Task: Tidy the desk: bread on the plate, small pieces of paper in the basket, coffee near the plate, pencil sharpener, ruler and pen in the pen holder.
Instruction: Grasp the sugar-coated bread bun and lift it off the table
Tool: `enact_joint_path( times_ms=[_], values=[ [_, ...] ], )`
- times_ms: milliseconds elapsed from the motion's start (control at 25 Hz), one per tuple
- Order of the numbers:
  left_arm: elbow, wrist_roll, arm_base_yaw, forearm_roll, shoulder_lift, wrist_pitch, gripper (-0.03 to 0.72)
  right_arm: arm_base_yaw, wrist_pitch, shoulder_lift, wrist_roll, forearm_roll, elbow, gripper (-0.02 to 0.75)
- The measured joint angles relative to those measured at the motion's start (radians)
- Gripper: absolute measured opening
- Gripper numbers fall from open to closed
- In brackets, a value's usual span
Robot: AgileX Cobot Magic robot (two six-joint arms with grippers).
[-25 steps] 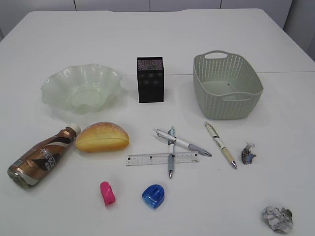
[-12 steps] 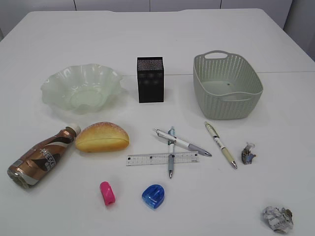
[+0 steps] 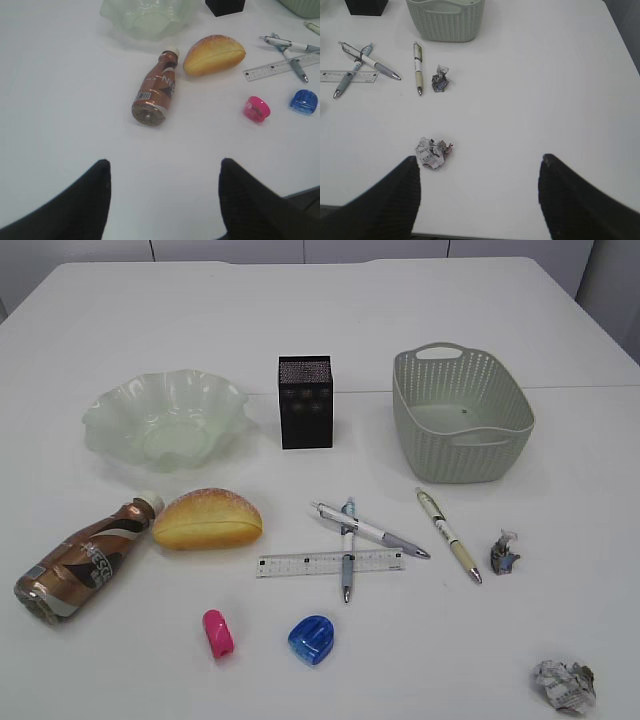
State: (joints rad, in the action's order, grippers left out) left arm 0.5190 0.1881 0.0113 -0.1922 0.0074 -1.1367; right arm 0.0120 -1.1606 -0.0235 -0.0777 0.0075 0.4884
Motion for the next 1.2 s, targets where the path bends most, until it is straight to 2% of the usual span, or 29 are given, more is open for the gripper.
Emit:
enact_joint_path(
  times_ms=[200,520,720,920,1200],
  values=[
    [0.000,0.000,0.000,-0.052,0.000,0.002,0.486,0.000,0.000,0.000,0.000,0.012,0.000,0.572],
    [0.000,0.000,0.000,-0.037,0.011,0.002,0.486,0.000,0.000,0.000,0.014,0.045,0.000,0.572],
    [0.016,0.000,0.002,-0.033,0.104,-0.023,0.486,0.000,0.000,0.002,0.078,0.011,0.000,0.572],
    [0.120,0.000,0.004,0.002,0.220,-0.071,0.486,0.000,-0.007,0.123,0.183,0.006,0.002,0.572],
    [0.381,-0.039,0.032,0.077,0.441,-0.112,0.486,0.000,0.009,0.368,0.259,0.008,0.036,0.572]
  ],
)
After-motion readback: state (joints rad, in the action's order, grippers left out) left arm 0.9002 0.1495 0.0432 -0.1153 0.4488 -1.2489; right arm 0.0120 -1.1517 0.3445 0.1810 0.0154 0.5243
